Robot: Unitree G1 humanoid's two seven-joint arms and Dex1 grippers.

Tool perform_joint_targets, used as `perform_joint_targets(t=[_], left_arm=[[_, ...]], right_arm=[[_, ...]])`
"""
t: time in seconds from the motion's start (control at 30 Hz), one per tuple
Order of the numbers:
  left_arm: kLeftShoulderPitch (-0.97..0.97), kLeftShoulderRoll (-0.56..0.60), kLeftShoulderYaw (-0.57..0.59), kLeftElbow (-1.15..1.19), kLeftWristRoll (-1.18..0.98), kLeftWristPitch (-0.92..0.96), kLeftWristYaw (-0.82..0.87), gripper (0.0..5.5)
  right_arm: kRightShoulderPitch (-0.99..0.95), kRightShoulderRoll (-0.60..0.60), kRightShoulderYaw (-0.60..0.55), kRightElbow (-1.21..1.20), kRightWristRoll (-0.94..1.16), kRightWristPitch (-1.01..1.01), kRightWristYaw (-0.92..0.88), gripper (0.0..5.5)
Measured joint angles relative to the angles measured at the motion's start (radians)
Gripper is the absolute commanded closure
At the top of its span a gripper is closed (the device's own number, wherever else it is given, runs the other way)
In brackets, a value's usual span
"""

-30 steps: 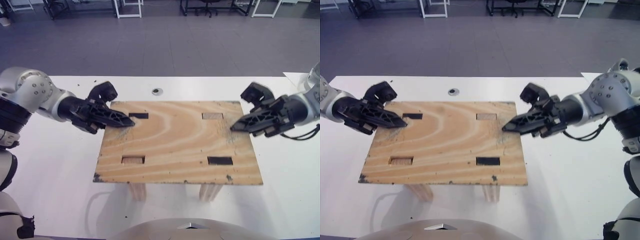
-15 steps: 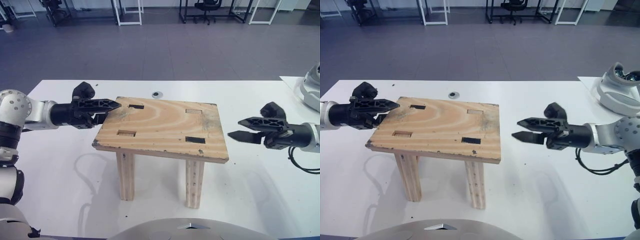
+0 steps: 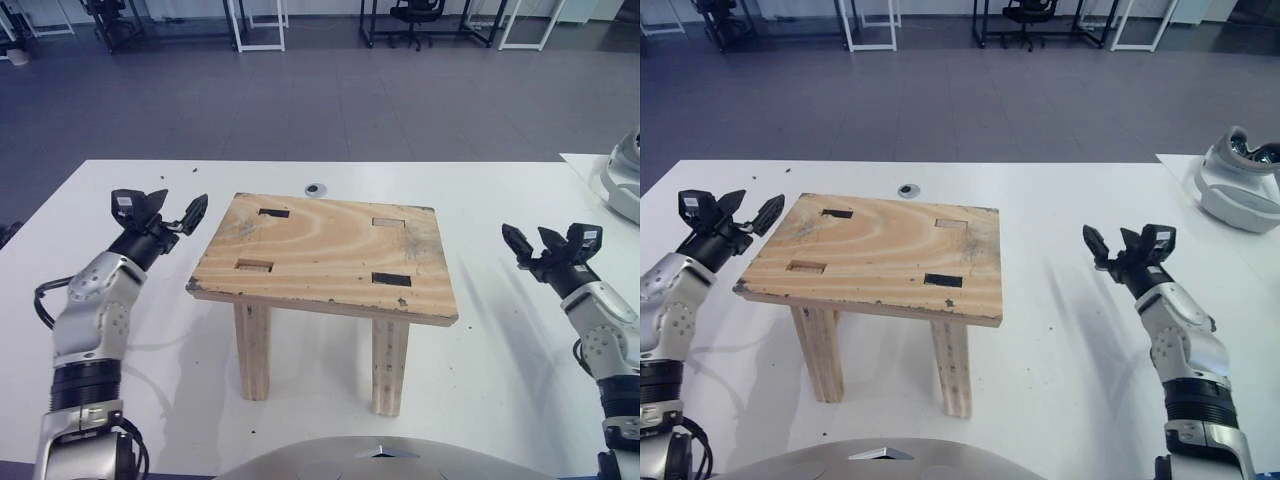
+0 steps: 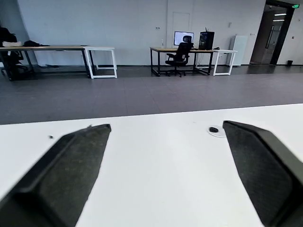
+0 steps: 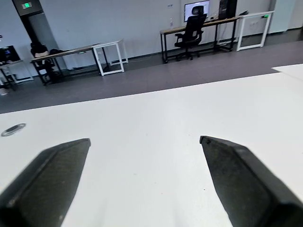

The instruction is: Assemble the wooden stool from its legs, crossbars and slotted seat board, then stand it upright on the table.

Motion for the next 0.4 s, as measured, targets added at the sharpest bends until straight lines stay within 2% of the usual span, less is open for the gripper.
perform_joint_targets(t=[0.13,0.4], left_arm=[[-0.041,-0.02,0.04,0.093,0.061,-0.075,0.062,1.13],[-0.143,-0.018,0.048,0.215,0.124,-0.117,0.044,1.13]], right_arm=[[-0.119,0.045,-0.015,0.081,-0.118,-0.093,-0.028,1.17],[-0.147,0.149,-0.007,0.112,-0.295,-0.188,-0.088,1.17]])
